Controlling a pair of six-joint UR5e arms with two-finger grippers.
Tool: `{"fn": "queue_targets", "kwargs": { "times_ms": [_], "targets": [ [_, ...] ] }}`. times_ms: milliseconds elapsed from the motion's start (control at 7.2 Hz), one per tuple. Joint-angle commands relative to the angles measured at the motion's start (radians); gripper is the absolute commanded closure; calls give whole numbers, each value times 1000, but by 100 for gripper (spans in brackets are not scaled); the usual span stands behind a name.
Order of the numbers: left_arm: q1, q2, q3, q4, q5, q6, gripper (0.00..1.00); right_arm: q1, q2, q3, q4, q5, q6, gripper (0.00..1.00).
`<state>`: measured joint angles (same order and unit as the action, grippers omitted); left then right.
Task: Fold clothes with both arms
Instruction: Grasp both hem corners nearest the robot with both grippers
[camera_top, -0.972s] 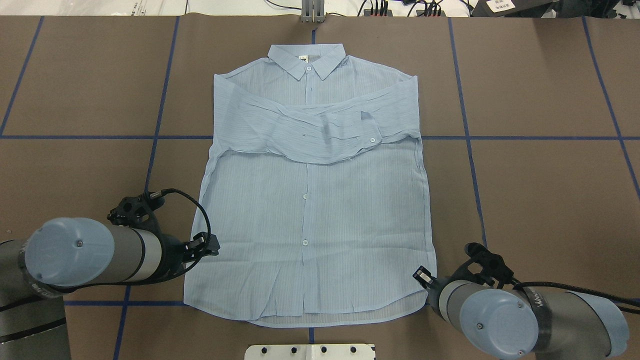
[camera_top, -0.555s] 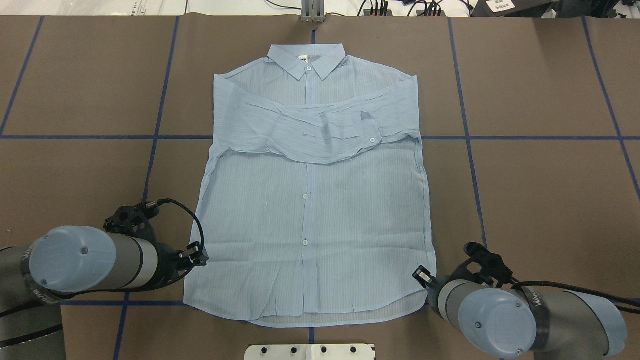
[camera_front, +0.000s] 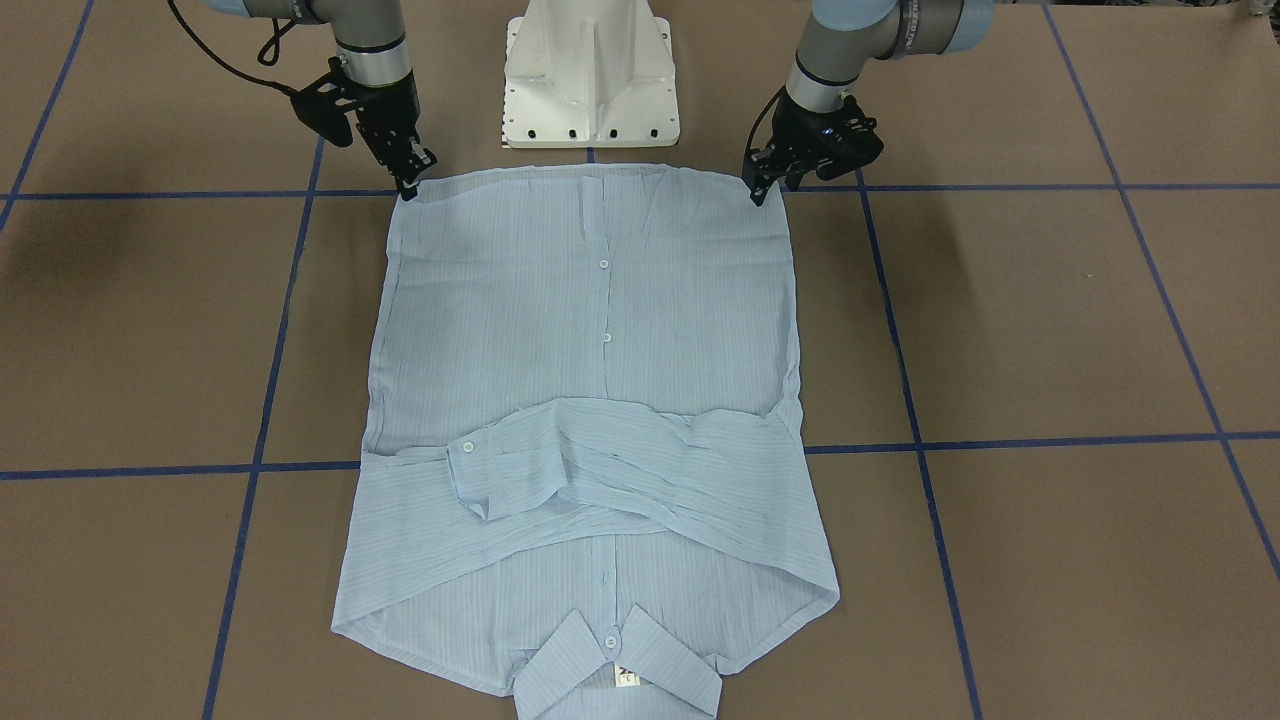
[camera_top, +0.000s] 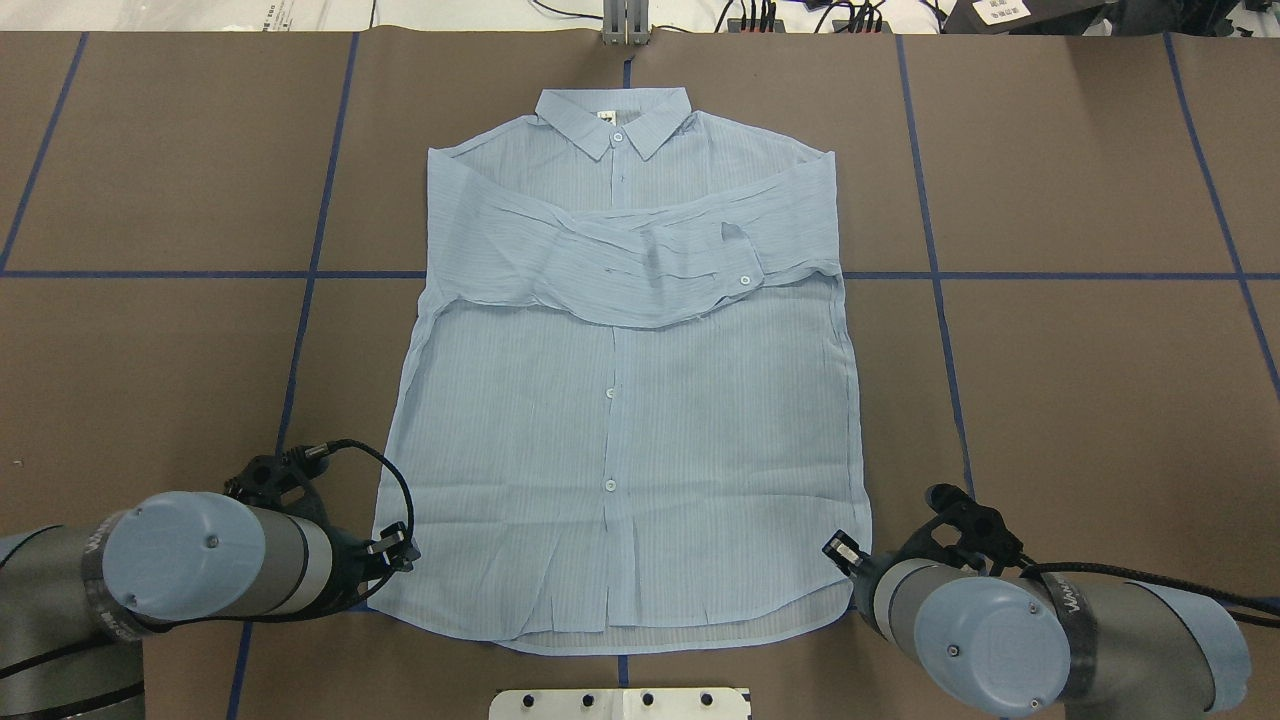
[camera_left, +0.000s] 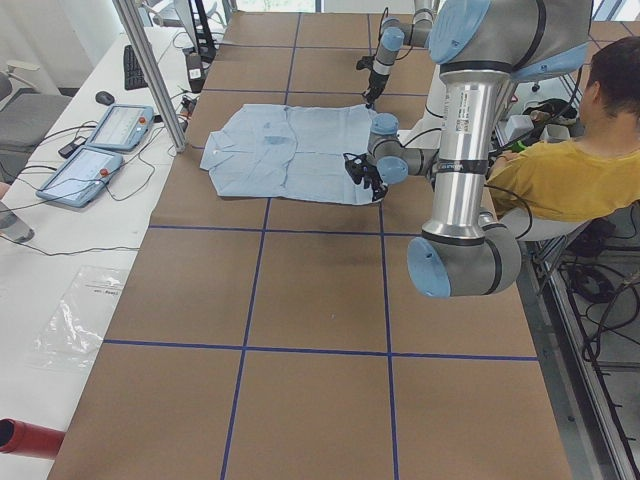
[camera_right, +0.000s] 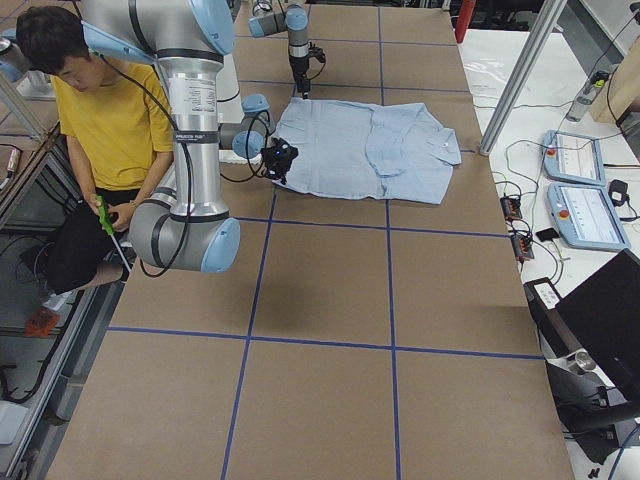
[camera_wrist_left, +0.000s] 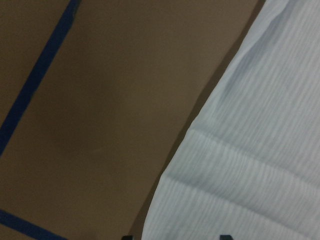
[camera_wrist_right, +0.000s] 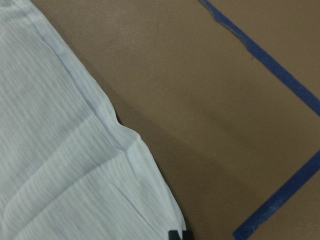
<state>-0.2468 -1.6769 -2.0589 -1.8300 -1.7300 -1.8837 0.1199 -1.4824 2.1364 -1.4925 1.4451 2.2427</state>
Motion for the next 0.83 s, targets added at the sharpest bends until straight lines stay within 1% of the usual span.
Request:
{"fn": "queue_targets", "kwargs": {
  "times_ms": [0,278,416,555,694],
  "targets": [
    [40,8,12,6,4,-18,35,0,1,0,0,-2,0,100],
    [44,8,14,6,6,-18,36,-3,1,-3,0,-5,0,100],
    [43,9,13,6,6,-20,41,-2,1,-3,0,-5,0,100],
    [43,9,13,6,7,-20,52,-2,-1,-3,0,-8,0,100],
    [43,11,13,5,7,-20,56,-2,-2,-3,0,-8,0,100]
  ]
}}
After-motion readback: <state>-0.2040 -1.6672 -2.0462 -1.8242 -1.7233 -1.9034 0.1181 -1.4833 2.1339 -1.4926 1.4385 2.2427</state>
